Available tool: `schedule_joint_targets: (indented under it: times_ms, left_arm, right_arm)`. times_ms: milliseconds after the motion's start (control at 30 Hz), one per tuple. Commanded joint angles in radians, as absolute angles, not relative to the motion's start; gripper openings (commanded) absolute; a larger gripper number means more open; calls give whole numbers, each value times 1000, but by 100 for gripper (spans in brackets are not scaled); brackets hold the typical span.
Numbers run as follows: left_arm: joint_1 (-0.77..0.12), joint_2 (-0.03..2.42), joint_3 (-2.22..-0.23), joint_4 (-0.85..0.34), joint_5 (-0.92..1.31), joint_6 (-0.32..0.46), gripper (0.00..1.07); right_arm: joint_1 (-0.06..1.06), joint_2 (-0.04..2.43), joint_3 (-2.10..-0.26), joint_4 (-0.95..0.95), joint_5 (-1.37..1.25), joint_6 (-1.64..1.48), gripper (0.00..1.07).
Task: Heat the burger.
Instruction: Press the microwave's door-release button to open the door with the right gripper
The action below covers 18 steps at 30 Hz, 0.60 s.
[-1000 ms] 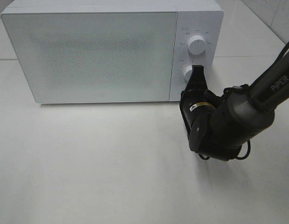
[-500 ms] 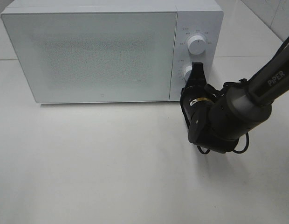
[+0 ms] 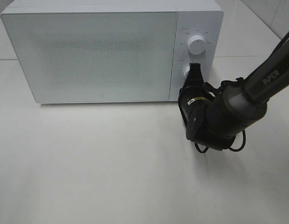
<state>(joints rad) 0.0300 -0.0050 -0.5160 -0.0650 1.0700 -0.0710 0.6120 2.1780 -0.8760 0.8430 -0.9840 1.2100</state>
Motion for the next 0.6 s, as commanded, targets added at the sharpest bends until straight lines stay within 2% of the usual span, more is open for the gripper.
schedule_joint_targets:
  times_ms: [33, 600]
  left_arm:
    - [34, -23, -517, -73, 1066, -66, 100]
    - [34, -23, -517, -73, 1066, -66, 100]
  right_arm:
    - [605, 2180, -897, 827, -993, 1197, 0]
    - [604, 2213, -928, 859, -1051, 1194, 0]
